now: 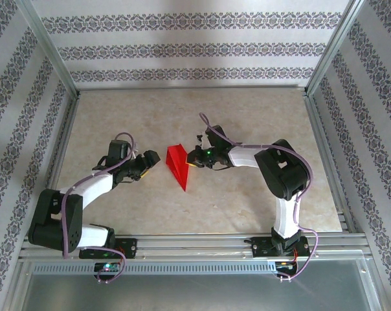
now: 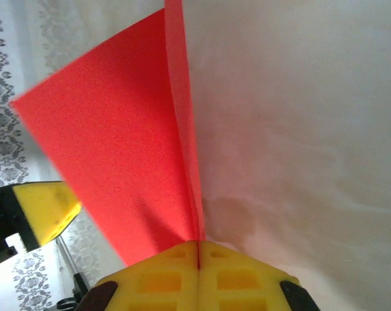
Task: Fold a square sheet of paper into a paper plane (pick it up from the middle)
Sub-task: Turn over the paper plane at the top-center of the table.
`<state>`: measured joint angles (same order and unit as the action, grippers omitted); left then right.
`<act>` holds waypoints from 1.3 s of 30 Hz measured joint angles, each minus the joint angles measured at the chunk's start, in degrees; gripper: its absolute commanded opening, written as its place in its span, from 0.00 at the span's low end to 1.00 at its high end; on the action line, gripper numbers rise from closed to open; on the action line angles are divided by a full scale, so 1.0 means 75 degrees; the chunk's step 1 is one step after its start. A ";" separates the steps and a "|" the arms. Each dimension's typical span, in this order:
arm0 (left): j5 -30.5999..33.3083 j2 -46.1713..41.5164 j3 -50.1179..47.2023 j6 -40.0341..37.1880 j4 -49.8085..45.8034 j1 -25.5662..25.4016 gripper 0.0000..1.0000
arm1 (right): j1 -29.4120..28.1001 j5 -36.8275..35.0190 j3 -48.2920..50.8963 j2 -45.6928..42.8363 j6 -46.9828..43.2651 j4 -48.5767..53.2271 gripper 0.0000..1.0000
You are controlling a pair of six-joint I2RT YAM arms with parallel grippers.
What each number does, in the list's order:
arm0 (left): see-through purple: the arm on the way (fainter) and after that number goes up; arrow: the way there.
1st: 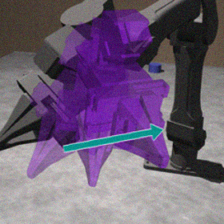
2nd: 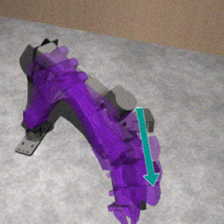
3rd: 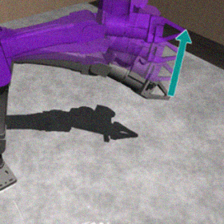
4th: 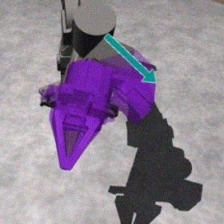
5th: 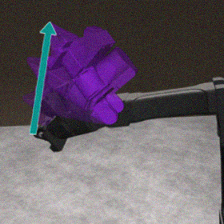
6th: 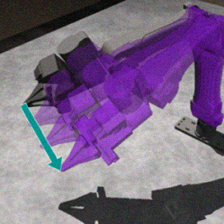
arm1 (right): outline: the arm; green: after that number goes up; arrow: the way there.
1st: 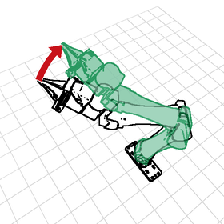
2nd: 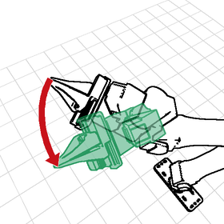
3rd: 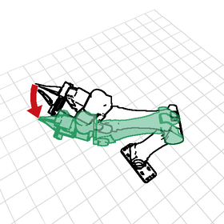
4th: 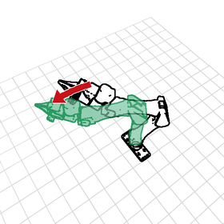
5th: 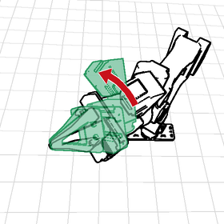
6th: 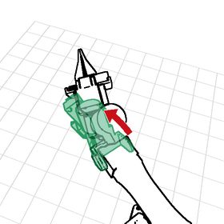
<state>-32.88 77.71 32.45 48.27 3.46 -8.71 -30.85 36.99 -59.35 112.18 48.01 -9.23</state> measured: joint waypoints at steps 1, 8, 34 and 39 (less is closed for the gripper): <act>-0.0032 0.0061 0.0000 0.0047 0.0090 -0.0050 0.75 | 0.0003 0.0000 0.0087 0.0006 0.0000 -0.0015 0.02; -0.0289 0.0493 0.0000 0.0332 0.0653 -0.0530 0.69 | 0.0087 -0.0003 0.0280 0.0006 -0.0003 -0.0096 0.03; 0.0119 0.2270 0.1422 0.0583 0.0385 -0.1440 0.17 | 0.0099 -0.0044 0.0286 0.0006 -0.0061 -0.0044 0.03; 0.0329 0.2363 0.1486 0.0536 0.0105 -0.1440 0.07 | 0.0128 -0.0093 0.0289 0.0003 -0.0058 -0.0035 0.08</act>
<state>-30.41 95.44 43.59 52.29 4.25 -19.51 -29.89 36.29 -57.19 112.20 47.57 -9.50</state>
